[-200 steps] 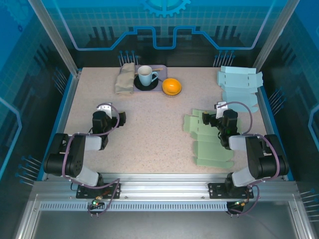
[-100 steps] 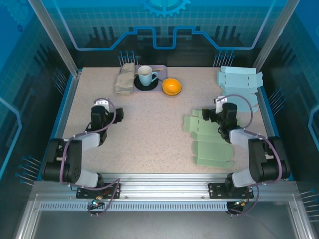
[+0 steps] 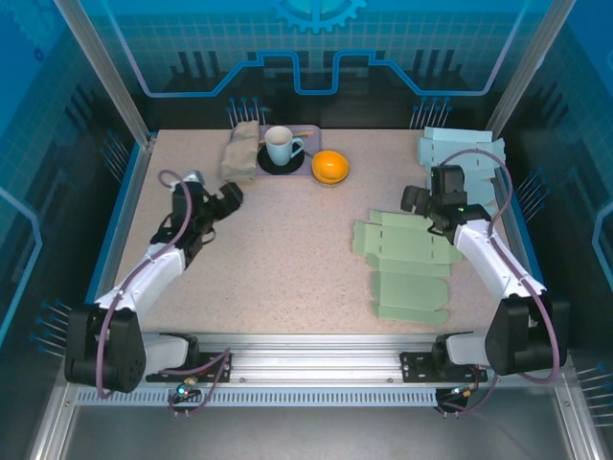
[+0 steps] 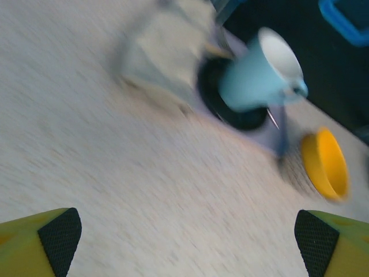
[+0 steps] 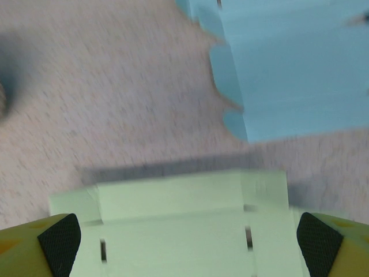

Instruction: Fold the paper box

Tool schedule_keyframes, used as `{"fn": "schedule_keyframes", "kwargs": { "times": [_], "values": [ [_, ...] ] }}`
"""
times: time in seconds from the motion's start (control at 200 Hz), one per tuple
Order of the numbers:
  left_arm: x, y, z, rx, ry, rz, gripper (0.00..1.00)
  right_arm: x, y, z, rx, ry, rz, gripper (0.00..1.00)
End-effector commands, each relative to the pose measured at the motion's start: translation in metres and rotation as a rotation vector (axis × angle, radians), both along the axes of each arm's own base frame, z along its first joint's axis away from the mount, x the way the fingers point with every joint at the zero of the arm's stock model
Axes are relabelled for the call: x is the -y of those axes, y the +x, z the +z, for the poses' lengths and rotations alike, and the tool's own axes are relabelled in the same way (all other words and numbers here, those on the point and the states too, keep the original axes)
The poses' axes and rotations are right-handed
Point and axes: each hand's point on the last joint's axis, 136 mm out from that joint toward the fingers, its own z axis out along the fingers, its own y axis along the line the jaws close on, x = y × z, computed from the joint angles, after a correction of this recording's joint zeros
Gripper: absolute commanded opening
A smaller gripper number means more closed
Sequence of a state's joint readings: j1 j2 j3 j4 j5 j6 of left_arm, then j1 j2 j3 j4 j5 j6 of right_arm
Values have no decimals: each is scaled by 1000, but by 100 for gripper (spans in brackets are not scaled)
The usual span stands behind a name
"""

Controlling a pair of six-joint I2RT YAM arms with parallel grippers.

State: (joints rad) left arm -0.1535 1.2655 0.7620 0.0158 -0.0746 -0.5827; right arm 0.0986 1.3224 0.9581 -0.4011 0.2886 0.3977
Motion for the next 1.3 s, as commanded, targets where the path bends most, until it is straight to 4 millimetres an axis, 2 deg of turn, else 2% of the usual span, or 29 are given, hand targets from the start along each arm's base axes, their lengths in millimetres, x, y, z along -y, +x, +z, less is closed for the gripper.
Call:
{"fn": "schedule_keyframes", "kwargs": {
  "times": [0.0,0.135,0.245,0.365,0.455,0.59,0.715,1.075,1.296],
  "values": [
    [82,-14,-13,-147,-50,-224,99,-7,-32,-43,-148,76,-52,100],
    [162,-18,-23,-203,-27,-443,99,-9,-44,-71,-189,106,-69,100],
    [217,-21,-34,-232,-3,-584,99,-12,-48,-88,-222,130,-74,100],
    [263,-24,-48,-257,8,-698,97,-14,-49,-96,-225,143,-71,100],
    [283,-24,-64,-289,24,-737,95,-15,-49,-100,-228,145,-65,100],
    [306,-24,-85,-334,11,-789,86,-17,-50,-102,-232,145,-47,100],
    [313,-20,-103,-369,34,-796,78,-19,-47,-96,-216,136,-10,100],
    [333,-8,-120,-376,33,-818,64,-25,-38,-50,-114,123,69,97],
    [344,-3,-131,-396,53,-828,46,-30,-39,-15,-24,140,103,96]
  ]
}}
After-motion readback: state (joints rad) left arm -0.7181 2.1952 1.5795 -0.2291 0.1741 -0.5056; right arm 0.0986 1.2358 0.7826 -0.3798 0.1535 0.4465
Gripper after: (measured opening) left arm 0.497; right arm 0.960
